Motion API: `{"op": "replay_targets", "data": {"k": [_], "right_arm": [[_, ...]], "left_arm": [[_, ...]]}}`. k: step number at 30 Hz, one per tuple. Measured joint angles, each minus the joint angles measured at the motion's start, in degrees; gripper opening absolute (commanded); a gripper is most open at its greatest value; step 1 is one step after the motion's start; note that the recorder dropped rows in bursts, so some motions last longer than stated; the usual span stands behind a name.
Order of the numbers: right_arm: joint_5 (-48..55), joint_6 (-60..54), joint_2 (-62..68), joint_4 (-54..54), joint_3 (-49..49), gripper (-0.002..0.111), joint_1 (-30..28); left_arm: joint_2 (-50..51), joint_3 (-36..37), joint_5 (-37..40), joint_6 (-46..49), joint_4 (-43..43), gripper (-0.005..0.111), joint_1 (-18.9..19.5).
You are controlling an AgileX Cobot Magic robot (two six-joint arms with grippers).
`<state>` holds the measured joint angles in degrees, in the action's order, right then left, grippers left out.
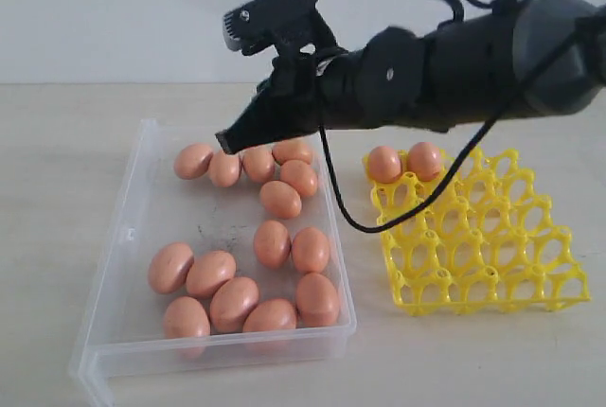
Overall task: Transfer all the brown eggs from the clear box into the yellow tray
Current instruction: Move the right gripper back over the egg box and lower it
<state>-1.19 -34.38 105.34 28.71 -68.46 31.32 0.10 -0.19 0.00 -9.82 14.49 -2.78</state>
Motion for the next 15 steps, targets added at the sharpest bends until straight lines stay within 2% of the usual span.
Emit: {"op": "replay_targets", "data": {"k": [1, 2, 3, 4, 7, 11, 15], "right_arm": [[7.02, 1.17, 0.7, 0.83, -2.42, 0.021, -1.3], [21.46, 3.33, 2.5, 1.87, -6.87, 0.031, -3.33], [27.15, 4.33, 3.21, 1.95, -8.5, 0.053, -3.95], [35.79, 6.82, 4.8, 1.9, -12.02, 0.059, -5.02], [44.91, 16.65, 7.35, -2.58, -16.54, 0.051, -5.43], [51.02, 24.95, 8.22, -6.12, -18.02, 0.054, -5.53], [52.61, 29.26, 8.22, -6.02, -18.16, 0.054, -5.14]], "left_arm": [[0.0, 0.0, 0.0, 0.0, 0.0, 0.004, 0.0], [0.0, 0.0, 0.0, 0.0, 0.0, 0.004, 0.0], [0.0, 0.0, 0.0, 0.0, 0.0, 0.004, 0.0], [0.0, 0.0, 0.0, 0.0, 0.0, 0.004, 0.0], [0.0, 0.0, 0.0, 0.0, 0.0, 0.004, 0.0], [0.0, 0.0, 0.0, 0.0, 0.0, 0.004, 0.0], [0.0, 0.0, 0.0, 0.0, 0.0, 0.004, 0.0]]}}
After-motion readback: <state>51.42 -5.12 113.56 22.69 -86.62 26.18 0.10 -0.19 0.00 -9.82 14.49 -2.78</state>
